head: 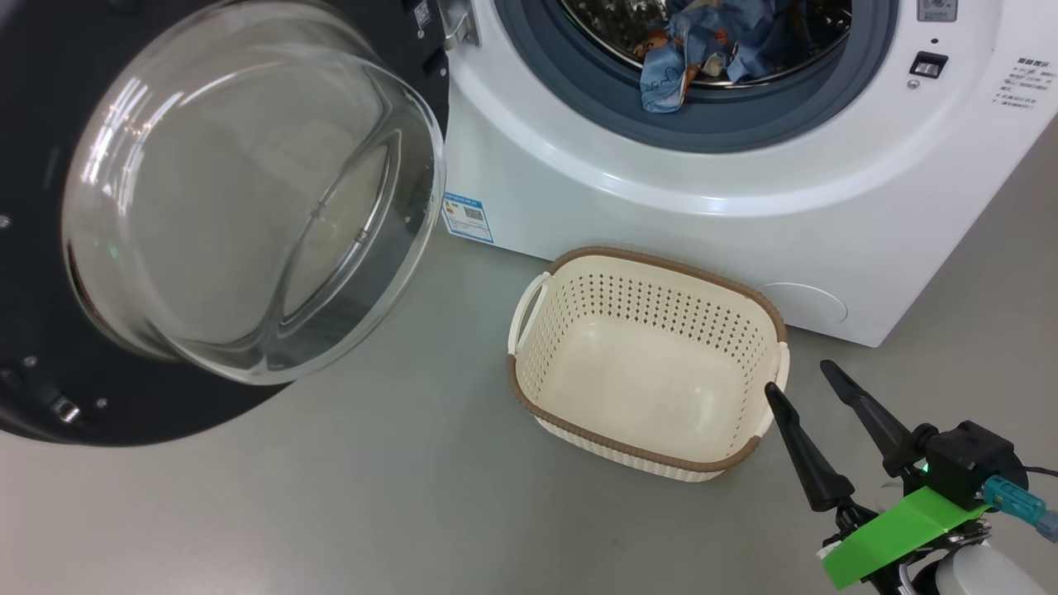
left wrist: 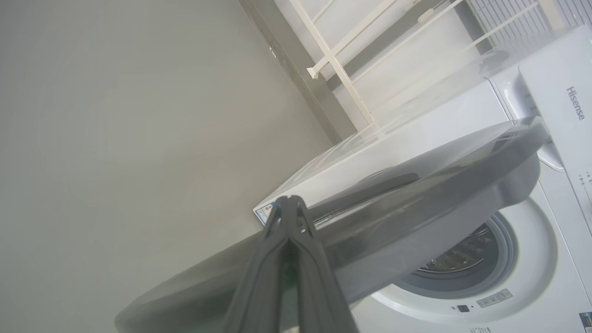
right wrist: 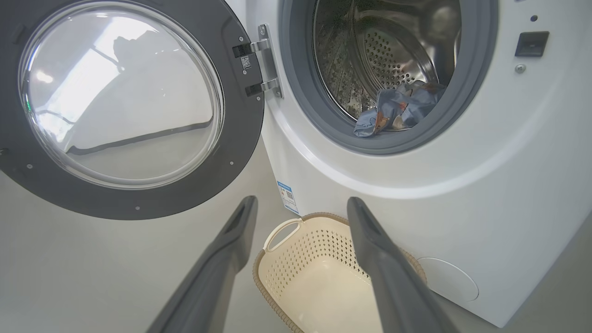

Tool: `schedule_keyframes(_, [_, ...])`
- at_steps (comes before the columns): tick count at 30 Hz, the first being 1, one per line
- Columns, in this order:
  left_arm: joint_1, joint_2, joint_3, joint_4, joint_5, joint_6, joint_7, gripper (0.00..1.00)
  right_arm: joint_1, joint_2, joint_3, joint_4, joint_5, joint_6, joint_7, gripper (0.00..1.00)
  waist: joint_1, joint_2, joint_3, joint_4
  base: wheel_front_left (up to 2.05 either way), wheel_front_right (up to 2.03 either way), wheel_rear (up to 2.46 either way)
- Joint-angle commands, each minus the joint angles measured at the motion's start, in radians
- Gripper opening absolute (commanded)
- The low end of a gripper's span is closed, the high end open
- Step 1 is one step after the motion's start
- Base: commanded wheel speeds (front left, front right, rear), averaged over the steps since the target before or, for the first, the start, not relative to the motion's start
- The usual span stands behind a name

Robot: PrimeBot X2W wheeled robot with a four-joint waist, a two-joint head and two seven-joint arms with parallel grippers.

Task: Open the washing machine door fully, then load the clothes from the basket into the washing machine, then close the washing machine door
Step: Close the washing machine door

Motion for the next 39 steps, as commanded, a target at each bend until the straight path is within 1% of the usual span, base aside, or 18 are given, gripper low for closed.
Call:
schedule_keyframes(1, [0.006, 0.048, -0.001, -0.051, -0.013, -0.006, 0.046, 0.0, -0.019, -0.006, 0.01, -0.021, -0.009, 0.007, -0.008, 1.0, 0.0, 0.0, -0.007, -0.004, 0.0, 0.0, 0.0])
schedule_keyframes(12, [0.07, 0.065, -0.068, -0.218, -0.063, -0.006, 0.197, 0.0, 0.002, 0.012, -0.01, -0.018, -0.012, 0.007, -0.008, 1.0, 0.0, 0.0, -0.052, -0.012, 0.0, 0.0, 0.0])
schedule_keyframes(20, [0.118, 0.059, -0.112, -0.377, -0.108, -0.006, 0.299, 0.0, 0.019, 0.023, -0.023, -0.018, -0.014, 0.007, -0.008, 1.0, 0.0, 0.0, -0.08, -0.015, 0.0, 0.0, 0.0])
schedule_keyframes(24, [0.14, 0.049, -0.13, -0.458, -0.126, -0.006, 0.334, 0.0, 0.027, 0.029, -0.029, -0.02, -0.015, 0.007, -0.008, 1.0, 0.0, 0.0, -0.097, -0.024, 0.0, 0.0, 0.0])
schedule_keyframes(25, [0.14, 0.049, -0.13, -0.458, -0.126, -0.006, 0.334, 0.0, 0.027, 0.029, -0.029, -0.02, -0.015, 0.007, -0.008, 1.0, 0.0, 0.0, -0.097, -0.024, 0.0, 0.0, 0.0])
schedule_keyframes(29, [0.158, 0.029, -0.146, -0.53, -0.141, -0.006, 0.356, 0.0, 0.036, 0.036, -0.035, -0.022, -0.017, 0.007, -0.008, 1.0, 0.0, 0.0, -0.111, -0.039, 0.0, 0.0, 0.0])
schedule_keyframes(34, [0.17, 0.002, -0.173, -0.598, -0.135, -0.006, 0.363, 0.0, 0.044, 0.043, -0.044, -0.023, -0.019, 0.007, -0.008, 1.0, 0.0, 0.0, -0.122, -0.069, 0.0, 0.0, 0.0])
schedule_keyframes(39, [0.167, -0.05, -0.201, -0.656, -0.117, -0.006, 0.334, 0.0, 0.049, 0.049, -0.054, -0.025, -0.021, 0.007, -0.008, 1.0, 0.0, 0.0, -0.127, -0.112, 0.0, 0.0, 0.0])
